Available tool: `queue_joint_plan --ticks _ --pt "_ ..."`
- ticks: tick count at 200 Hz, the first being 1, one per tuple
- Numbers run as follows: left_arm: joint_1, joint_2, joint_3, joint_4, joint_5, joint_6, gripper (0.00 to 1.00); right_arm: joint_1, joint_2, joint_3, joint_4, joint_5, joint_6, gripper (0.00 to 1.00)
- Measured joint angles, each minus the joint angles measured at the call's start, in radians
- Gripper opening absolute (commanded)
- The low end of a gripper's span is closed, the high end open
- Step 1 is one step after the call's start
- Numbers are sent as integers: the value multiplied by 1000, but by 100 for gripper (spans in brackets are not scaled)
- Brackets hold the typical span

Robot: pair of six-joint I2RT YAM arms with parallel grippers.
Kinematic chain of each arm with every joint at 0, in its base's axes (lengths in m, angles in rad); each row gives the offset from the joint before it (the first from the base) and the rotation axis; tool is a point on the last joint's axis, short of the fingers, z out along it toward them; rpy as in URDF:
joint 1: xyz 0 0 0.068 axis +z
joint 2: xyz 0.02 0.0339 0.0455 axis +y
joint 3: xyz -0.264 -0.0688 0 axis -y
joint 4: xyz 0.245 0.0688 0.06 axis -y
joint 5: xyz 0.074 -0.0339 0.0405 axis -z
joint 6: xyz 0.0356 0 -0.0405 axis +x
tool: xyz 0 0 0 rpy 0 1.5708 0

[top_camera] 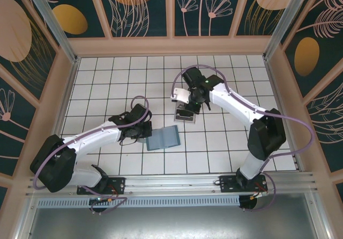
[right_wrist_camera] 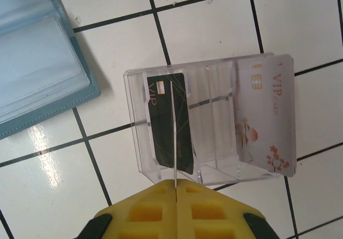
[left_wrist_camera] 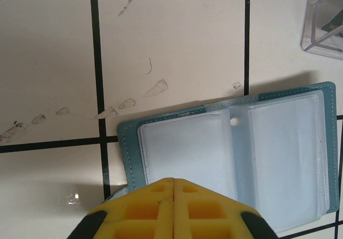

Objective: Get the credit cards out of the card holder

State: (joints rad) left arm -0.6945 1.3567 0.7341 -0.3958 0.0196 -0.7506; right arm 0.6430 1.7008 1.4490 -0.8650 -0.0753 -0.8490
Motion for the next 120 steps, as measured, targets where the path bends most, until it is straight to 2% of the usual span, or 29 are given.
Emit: queue_joint_plan --ticks 55,120 --pt "0 0 8 -10 -4 7 8 0 119 108 -68 -22 -39 0" --pt "0 0 13 -29 -7 10 8 -2 181 118 -112 -31 -48 0"
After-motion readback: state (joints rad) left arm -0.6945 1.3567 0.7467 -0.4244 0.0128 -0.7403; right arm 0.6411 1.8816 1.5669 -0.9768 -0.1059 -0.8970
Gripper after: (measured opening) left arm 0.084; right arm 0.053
